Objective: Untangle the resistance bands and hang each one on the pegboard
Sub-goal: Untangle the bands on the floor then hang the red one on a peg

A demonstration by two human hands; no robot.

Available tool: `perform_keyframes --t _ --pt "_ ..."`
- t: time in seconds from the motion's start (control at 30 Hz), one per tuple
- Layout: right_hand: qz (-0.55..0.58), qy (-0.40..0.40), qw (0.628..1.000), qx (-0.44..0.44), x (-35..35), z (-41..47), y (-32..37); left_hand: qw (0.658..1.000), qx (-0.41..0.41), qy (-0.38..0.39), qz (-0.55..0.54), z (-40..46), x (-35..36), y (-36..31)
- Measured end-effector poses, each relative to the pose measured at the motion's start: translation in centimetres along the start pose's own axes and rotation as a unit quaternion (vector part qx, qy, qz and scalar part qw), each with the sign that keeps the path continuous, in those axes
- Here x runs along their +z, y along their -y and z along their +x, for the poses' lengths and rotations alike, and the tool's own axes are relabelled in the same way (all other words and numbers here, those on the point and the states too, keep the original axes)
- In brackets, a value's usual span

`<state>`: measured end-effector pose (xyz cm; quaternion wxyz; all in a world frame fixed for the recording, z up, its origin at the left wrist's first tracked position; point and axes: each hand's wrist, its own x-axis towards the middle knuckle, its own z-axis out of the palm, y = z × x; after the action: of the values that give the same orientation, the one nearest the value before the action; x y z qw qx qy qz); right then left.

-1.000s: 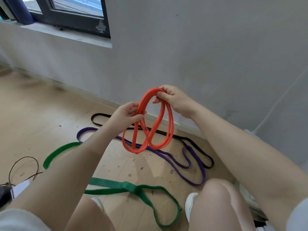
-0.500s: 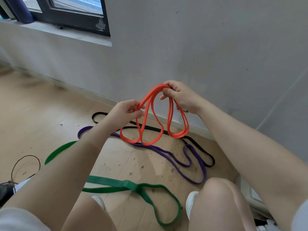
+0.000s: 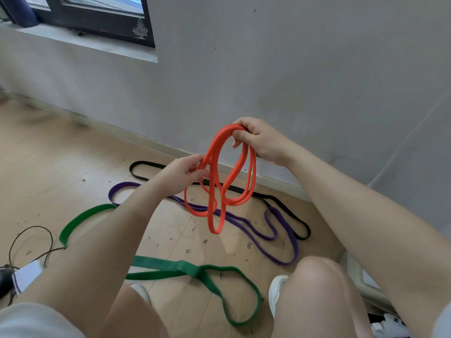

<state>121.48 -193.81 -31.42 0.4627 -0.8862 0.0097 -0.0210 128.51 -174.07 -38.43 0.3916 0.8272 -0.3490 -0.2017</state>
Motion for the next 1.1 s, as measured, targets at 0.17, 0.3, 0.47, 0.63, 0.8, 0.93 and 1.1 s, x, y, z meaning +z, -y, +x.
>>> perform_keyframes --t 0.17,0.3,0.47,0.63,0.8,0.93,1.1 --pt "-0.028 0.008 1.0 0.002 0.0 0.3 -0.4 0.997 -0.008 0.025 0.072 -0.4 -0.5 0.1" --pt "-0.028 0.012 1.0 -0.003 0.7 0.4 -0.2 0.999 -0.028 0.025 0.035 -0.7 0.4 -0.3" --pt "0.005 -0.004 1.0 -0.02 0.6 0.4 0.3 0.998 -0.047 -0.025 0.036 0.1 1.2 -0.2" --pt "0.023 -0.017 0.999 -0.027 -0.4 0.5 1.2 0.998 -0.01 -0.034 -0.045 0.8 0.0 -1.1" --pt "0.006 0.002 0.999 -0.031 -0.3 0.6 2.2 0.977 0.072 -0.098 -0.173 1.4 0.3 -4.6" --pt "0.023 0.0 1.0 -0.014 -1.2 0.5 1.5 0.981 0.057 -0.087 -0.162 1.4 -0.3 -5.3" --pt "0.023 0.0 0.999 0.033 -2.7 -0.3 -0.3 0.99 0.038 -0.042 -0.131 1.8 -2.6 -6.2"
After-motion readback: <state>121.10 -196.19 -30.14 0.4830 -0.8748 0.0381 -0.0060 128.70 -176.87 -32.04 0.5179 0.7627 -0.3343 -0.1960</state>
